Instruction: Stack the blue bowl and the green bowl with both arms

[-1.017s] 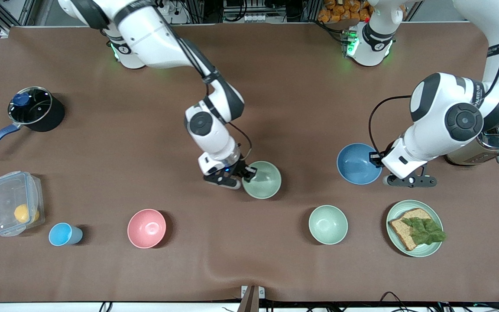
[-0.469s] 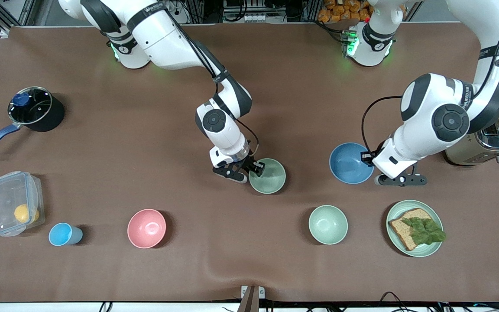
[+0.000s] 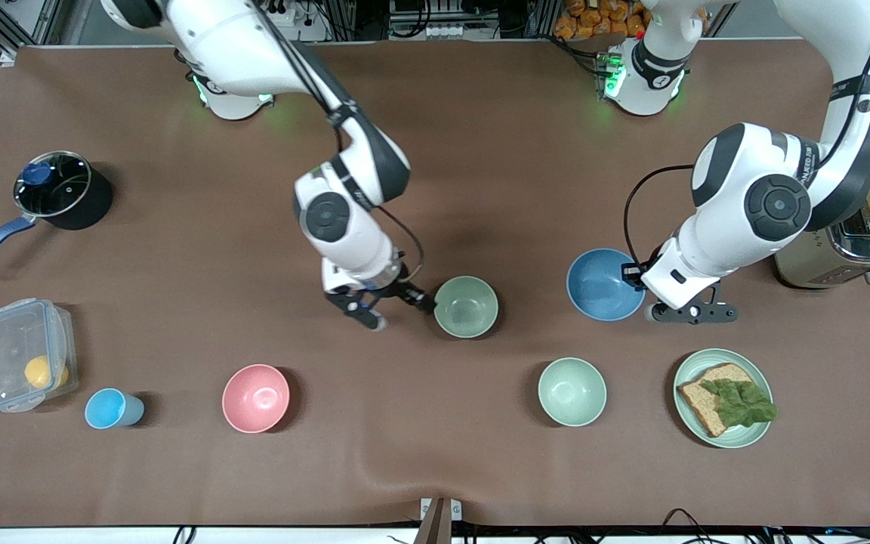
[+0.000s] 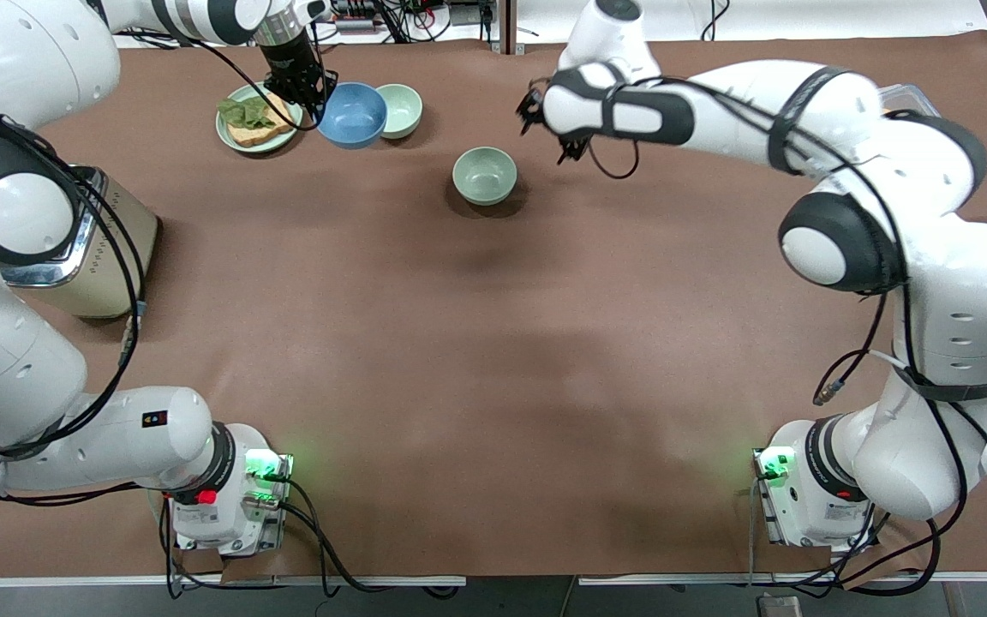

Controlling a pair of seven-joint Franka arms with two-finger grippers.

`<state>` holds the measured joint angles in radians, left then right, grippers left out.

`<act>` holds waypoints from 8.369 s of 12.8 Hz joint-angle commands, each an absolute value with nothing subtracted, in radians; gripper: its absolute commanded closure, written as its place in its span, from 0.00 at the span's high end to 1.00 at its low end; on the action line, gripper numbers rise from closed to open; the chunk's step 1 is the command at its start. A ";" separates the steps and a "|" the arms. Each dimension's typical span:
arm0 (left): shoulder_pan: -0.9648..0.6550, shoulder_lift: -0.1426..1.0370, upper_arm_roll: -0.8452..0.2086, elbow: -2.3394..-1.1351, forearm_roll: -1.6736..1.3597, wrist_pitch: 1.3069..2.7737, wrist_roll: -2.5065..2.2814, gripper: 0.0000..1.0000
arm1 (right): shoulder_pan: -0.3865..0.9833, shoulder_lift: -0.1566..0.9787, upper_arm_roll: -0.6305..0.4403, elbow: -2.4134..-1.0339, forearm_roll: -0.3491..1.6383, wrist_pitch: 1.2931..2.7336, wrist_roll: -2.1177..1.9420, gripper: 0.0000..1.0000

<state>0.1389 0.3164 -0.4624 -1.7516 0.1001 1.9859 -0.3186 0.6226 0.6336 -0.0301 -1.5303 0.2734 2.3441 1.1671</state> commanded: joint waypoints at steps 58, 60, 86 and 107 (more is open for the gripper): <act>-0.206 0.747 -0.456 -1.562 0.129 2.276 -0.816 0.00 | 0.644 0.899 -0.020 -1.384 0.282 2.562 1.844 1.00; -0.204 0.749 -0.456 -1.560 0.129 2.276 -0.816 0.10 | 0.644 0.899 -0.020 -1.384 0.282 2.562 1.844 1.00; 0.011 0.052 -0.255 -1.562 0.084 1.658 -0.361 1.00 | 0.175 0.439 0.012 -1.411 0.148 1.690 0.329 1.00; -0.011 0.003 -0.144 -1.554 -0.008 1.526 -0.087 1.00 | -0.038 0.014 0.034 -1.532 0.057 1.459 0.072 1.00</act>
<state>-0.0063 0.0279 -0.1549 -1.5389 0.0306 1.5349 -0.0998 -0.0085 0.0187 0.0127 -1.5298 0.0581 1.4561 0.0921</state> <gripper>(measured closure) 0.000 0.000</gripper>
